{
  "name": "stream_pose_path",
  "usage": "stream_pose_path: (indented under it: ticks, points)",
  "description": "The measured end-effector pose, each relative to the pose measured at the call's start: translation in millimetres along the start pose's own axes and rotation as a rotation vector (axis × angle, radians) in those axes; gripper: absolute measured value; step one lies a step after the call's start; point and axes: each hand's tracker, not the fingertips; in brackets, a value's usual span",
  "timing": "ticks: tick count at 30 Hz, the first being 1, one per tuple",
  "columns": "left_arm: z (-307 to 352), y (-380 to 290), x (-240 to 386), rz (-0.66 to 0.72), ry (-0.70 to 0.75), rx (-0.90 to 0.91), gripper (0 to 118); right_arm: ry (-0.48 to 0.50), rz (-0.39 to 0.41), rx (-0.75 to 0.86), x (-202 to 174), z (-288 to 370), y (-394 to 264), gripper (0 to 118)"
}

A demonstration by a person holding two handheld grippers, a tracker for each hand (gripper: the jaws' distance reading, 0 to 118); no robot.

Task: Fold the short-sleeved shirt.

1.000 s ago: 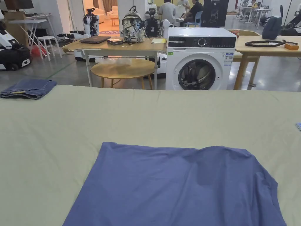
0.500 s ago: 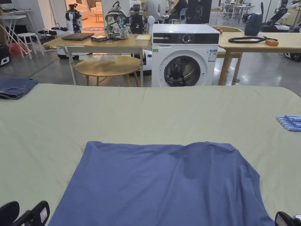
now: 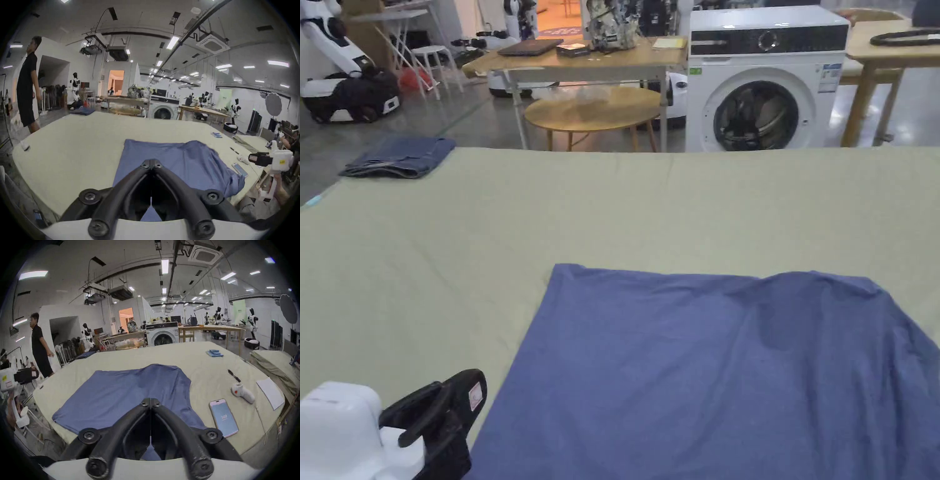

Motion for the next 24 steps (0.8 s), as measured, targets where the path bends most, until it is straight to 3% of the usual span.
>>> stream_pose_path:
  ticks: [1, 2, 3, 4, 7, 12, 17, 19, 22, 23, 24]
  points:
    - [-2, -9, -25, 0.031, 0.014, -0.021, 5, 0.004, -0.005, -0.005, 0, 0, -3, 0]
    - [0, -16, -39, 0.062, -0.009, -0.061, 32, 0.009, -0.009, -0.012, 0, -1, -7, 0]
    - [0, -26, -52, 0.087, -0.009, -0.121, 50, 0.017, -0.012, -0.024, 1, -1, -10, 0]
    - [-2, -39, -64, 0.077, 0.025, -0.17, 54, 0.02, -0.019, -0.041, 0, -2, -13, 0]
    - [-12, -77, -82, -0.037, 0.104, -0.251, 54, 0.022, -0.028, -0.095, 3, -5, -23, 0]
    - [-64, -140, -120, 0.007, 0.066, -0.472, 54, 0.045, -0.077, -0.143, 8, -5, -27, 0]
    - [-73, -138, -90, -0.03, 0.112, -0.487, 33, -0.016, -0.097, -0.143, 17, 7, -29, 0]
    - [-78, -139, -90, -0.011, 0.093, -0.497, 1, -0.067, -0.14, -0.146, 26, 12, -33, 0]
    - [-79, -139, -90, -0.003, 0.108, -0.519, 0, -0.19, -0.139, -0.151, 42, 19, -43, 0]
    - [-80, -139, -91, 0.012, 0.11, -0.52, 0, -0.233, -0.126, -0.157, 47, 20, -48, 18]
    - [-81, -140, -94, 0.04, 0.114, -0.523, 0, -0.264, -0.115, -0.184, 54, 18, -55, 47]
